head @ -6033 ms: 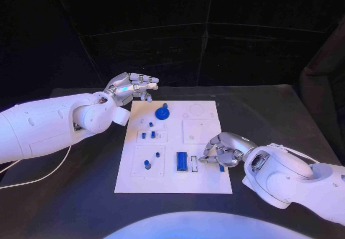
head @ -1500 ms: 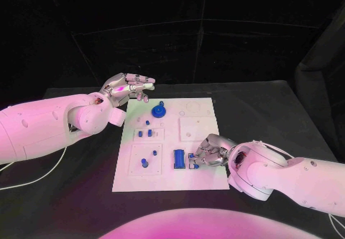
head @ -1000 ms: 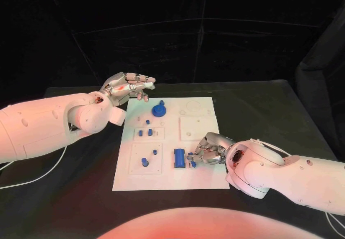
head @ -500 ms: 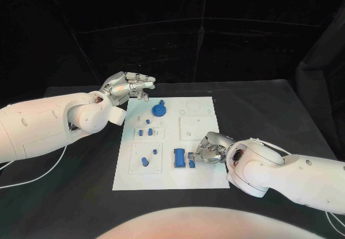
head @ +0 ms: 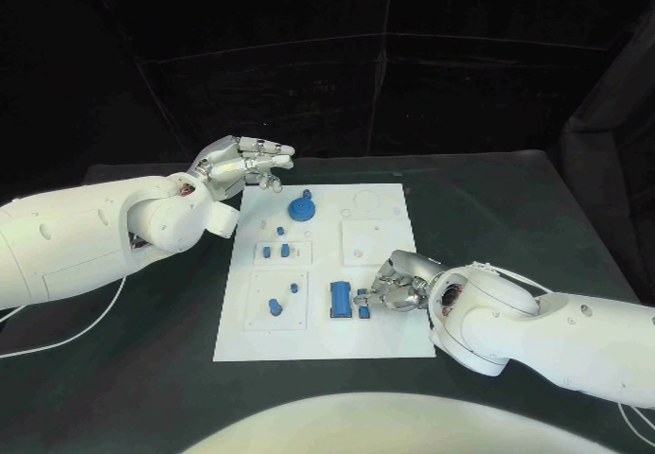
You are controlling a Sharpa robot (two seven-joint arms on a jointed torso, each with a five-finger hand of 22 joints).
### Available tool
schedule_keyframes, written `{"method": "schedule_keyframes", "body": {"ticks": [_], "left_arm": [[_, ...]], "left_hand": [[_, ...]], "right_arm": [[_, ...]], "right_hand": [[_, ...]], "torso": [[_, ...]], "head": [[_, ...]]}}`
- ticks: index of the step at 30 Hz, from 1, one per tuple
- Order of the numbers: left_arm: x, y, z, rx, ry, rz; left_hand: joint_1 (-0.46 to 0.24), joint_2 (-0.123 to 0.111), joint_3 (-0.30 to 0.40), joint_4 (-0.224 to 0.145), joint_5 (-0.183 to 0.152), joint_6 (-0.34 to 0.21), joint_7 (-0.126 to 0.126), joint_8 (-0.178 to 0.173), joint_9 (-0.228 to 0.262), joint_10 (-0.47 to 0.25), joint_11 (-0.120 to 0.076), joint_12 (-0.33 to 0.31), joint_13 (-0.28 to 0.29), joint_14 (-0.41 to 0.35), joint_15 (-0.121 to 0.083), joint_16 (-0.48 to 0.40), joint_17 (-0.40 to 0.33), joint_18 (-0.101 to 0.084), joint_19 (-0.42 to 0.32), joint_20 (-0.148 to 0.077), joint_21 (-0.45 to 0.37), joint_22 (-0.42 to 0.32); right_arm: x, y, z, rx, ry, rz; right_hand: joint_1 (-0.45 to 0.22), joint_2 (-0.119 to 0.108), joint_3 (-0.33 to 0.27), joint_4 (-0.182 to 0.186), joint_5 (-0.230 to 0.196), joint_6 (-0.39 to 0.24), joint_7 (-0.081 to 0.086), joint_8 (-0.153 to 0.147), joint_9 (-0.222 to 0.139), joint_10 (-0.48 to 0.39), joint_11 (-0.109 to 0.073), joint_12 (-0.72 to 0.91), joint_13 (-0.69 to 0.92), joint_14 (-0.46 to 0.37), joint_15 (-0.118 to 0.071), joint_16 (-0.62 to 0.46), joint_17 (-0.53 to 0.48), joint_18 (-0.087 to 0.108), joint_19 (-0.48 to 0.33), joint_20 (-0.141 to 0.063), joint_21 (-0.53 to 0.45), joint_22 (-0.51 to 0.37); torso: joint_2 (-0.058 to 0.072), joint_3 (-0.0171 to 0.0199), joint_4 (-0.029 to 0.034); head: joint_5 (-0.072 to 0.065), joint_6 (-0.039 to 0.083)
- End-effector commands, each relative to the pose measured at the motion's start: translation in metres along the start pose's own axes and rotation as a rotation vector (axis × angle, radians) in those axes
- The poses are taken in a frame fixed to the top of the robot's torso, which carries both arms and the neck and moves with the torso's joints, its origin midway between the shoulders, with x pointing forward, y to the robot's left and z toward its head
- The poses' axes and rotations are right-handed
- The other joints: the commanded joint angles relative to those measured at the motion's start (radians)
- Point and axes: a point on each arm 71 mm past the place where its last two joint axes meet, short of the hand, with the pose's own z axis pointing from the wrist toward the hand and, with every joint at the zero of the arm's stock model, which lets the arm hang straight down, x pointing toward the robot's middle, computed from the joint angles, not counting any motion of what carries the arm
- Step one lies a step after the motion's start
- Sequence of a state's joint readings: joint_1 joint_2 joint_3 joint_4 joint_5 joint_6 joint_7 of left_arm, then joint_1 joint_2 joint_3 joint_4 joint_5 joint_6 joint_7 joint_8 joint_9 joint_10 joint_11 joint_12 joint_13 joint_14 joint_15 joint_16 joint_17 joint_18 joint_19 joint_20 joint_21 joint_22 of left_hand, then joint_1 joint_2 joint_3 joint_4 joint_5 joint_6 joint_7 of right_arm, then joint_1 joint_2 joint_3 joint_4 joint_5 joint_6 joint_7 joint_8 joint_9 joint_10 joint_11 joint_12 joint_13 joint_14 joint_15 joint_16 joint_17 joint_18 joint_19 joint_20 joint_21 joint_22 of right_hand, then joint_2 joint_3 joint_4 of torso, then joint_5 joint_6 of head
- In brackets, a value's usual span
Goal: Assemble the parts on the task board
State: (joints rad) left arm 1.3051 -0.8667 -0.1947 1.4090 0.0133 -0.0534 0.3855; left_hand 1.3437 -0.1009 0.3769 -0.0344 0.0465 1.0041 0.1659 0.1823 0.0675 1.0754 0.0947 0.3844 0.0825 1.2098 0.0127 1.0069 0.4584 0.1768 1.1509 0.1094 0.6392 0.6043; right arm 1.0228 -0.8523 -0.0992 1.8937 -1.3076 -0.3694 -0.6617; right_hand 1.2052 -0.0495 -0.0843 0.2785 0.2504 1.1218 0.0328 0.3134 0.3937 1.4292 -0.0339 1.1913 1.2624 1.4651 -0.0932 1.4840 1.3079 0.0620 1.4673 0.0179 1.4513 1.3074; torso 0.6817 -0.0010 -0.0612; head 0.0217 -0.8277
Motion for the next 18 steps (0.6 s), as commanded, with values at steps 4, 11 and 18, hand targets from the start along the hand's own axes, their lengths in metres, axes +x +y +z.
{"method": "schedule_keyframes", "body": {"ticks": [4, 11, 18], "left_arm": [[0.001, -0.001, 0.000, 0.006, 0.010, -0.007], [0.001, -0.001, 0.000, 0.006, 0.010, -0.006], [0.001, -0.001, 0.001, 0.005, 0.010, -0.006]], "left_hand": [[-0.001, 0.008, -0.006, -0.001, 0.002, -0.003, 0.002, 0.001, 0.000, -0.006, -0.002, 0.006, -0.002, -0.007, -0.001, -0.001, -0.001, 0.005, 0.004, 0.003, -0.004, -0.001], [-0.001, 0.008, -0.006, -0.001, 0.002, -0.003, 0.002, 0.001, 0.000, -0.006, -0.002, 0.006, -0.002, -0.007, -0.001, -0.001, -0.001, 0.005, 0.004, 0.003, -0.004, -0.001], [-0.001, 0.008, -0.006, -0.001, 0.002, -0.003, 0.002, 0.001, 0.000, -0.006, -0.002, 0.006, -0.002, -0.007, -0.001, -0.001, -0.001, 0.005, 0.004, 0.003, -0.004, -0.001]], "right_arm": [[-0.002, -0.001, -0.005, -0.062, 0.018, -0.028], [-0.002, -0.011, -0.007, -0.052, 0.061, -0.058], [-0.002, -0.015, -0.004, -0.024, 0.075, -0.072]], "right_hand": [[0.003, -0.008, -0.030, -0.007, -0.063, -0.012, 0.011, 0.000, 0.005, -0.002, 0.004, -0.015, -0.007, 0.075, -0.001, -0.002, 0.100, -0.010, 0.012, -0.002, -0.003, 0.014], [0.051, -0.014, -0.052, -0.035, -0.116, -0.022, 0.016, -0.001, 0.012, -0.013, 0.008, -0.036, -0.019, 0.074, 0.002, -0.004, 0.097, -0.009, 0.009, 0.001, -0.007, 0.009], [0.062, -0.006, -0.053, -0.041, -0.118, -0.022, 0.016, 0.000, 0.014, -0.013, 0.008, -0.036, -0.018, 0.074, 0.003, -0.005, 0.097, -0.009, 0.009, 0.001, -0.007, 0.009]], "torso": [[0.000, 0.0002, -0.0009], [-0.001, -0.0007, -0.0007], [0.001, -0.0005, 0.0014]], "head": [[-0.001, 0.000], [-0.002, 0.001], [-0.002, 0.002]]}}
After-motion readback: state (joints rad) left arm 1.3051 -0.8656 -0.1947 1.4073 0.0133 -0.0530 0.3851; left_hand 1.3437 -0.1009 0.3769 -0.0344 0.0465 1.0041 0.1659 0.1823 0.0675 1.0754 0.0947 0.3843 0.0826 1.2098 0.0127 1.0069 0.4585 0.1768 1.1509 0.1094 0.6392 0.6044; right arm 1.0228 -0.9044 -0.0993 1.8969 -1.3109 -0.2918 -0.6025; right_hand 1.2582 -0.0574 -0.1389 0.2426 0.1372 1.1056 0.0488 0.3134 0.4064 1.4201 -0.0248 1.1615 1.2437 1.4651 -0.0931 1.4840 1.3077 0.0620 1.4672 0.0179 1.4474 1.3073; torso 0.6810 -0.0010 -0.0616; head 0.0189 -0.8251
